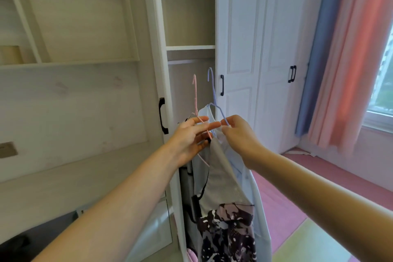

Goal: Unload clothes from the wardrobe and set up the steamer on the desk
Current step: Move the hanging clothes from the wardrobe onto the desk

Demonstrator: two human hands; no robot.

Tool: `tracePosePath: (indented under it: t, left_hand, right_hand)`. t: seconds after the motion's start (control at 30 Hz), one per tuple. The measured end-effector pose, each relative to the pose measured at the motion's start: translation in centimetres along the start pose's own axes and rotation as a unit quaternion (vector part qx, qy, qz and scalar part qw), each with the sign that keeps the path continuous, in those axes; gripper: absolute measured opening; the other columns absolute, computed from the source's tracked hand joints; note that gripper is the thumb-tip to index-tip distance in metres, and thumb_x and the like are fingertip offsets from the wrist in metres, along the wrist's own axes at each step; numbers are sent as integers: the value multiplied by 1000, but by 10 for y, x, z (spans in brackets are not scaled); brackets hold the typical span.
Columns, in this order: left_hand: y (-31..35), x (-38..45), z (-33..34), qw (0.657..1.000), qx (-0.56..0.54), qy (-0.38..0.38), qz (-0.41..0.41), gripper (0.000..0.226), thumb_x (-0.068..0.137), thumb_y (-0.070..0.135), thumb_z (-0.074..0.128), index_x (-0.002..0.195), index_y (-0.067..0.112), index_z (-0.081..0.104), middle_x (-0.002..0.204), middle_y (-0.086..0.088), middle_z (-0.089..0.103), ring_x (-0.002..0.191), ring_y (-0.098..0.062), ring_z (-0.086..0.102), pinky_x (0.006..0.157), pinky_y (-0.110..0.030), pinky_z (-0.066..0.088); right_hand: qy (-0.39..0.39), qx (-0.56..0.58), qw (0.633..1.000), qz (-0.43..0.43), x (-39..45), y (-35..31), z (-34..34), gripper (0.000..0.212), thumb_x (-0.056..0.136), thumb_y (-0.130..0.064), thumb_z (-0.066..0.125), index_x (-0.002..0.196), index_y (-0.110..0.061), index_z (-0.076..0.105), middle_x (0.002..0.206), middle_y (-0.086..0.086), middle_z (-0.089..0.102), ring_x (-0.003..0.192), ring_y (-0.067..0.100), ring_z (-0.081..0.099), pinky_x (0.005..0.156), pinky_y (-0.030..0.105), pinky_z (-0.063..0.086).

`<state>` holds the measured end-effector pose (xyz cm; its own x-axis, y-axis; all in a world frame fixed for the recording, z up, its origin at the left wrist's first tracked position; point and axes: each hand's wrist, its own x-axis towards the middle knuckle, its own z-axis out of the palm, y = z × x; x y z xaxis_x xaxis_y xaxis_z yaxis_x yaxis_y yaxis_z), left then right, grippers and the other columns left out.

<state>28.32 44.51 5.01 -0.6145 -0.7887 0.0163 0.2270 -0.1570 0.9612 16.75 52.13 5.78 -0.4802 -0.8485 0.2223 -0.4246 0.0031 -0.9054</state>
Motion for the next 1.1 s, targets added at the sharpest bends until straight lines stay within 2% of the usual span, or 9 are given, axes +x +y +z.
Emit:
tracePosePath:
  t: [0.2, 0.37, 0.5, 0.7, 0.87, 1.0, 1.1]
  left_hand:
    - [-2, -70, 2, 1000, 12, -28, -3, 10, 95, 8, 52, 103, 14, 50, 105, -7, 73, 66, -13, 58, 65, -25, 49]
    - [4, -119, 10, 999, 30, -26, 16, 7, 95, 8, 53, 94, 15, 50, 105, -7, 73, 61, -10, 61, 66, -25, 49]
    - [12, -147, 22, 999, 25, 12, 35, 9, 93, 6, 57, 88, 13, 52, 102, -5, 74, 58, -12, 62, 70, -29, 47]
    - [20, -170, 23, 995, 2, 88, 41, 14, 87, 5, 64, 84, 14, 55, 96, -3, 75, 58, -14, 65, 60, -24, 49]
    - [21, -190, 17, 993, 14, 114, 34, 16, 87, 0, 62, 85, 13, 53, 97, -1, 75, 64, -12, 66, 65, -22, 47]
    - [23, -208, 9, 988, 32, 143, 45, 17, 87, 0, 61, 78, 14, 65, 100, -5, 75, 79, -15, 70, 75, -25, 48]
    - [25, -226, 2, 983, -2, 168, 72, 14, 87, 0, 61, 91, 13, 61, 101, -4, 74, 84, -14, 72, 68, -20, 51]
  right_hand:
    - [-4, 13, 1000, 14, -70, -11, 2, 11, 99, -17, 44, 107, -17, 51, 89, -5, 51, 78, 4, 47, 58, 17, 33]
    - [-13, 19, 1000, 18, -113, -26, -9, 10, 98, -17, 47, 105, -16, 54, 89, -3, 53, 79, 5, 48, 61, 18, 36]
    - [-31, 7, 999, 8, -137, -32, -20, 6, 96, -22, 52, 99, -19, 56, 92, -2, 57, 83, 9, 50, 66, 20, 39]
    - [-68, 6, 998, -18, -156, -43, -30, 10, 94, -21, 53, 101, -18, 60, 96, 2, 60, 87, 15, 54, 72, 25, 44]
    - [-115, -3, 990, -82, -163, -47, -37, 13, 94, -20, 51, 102, -20, 61, 95, -6, 59, 88, 10, 54, 68, 23, 40]
    - [-164, -27, 975, -151, -166, -50, -38, 14, 95, -22, 48, 103, -26, 59, 99, -9, 61, 91, 8, 57, 72, 22, 44]
    - [-214, -45, 953, -207, -170, -55, -35, 18, 97, -20, 45, 110, -25, 57, 106, -9, 60, 98, 5, 56, 76, 19, 43]
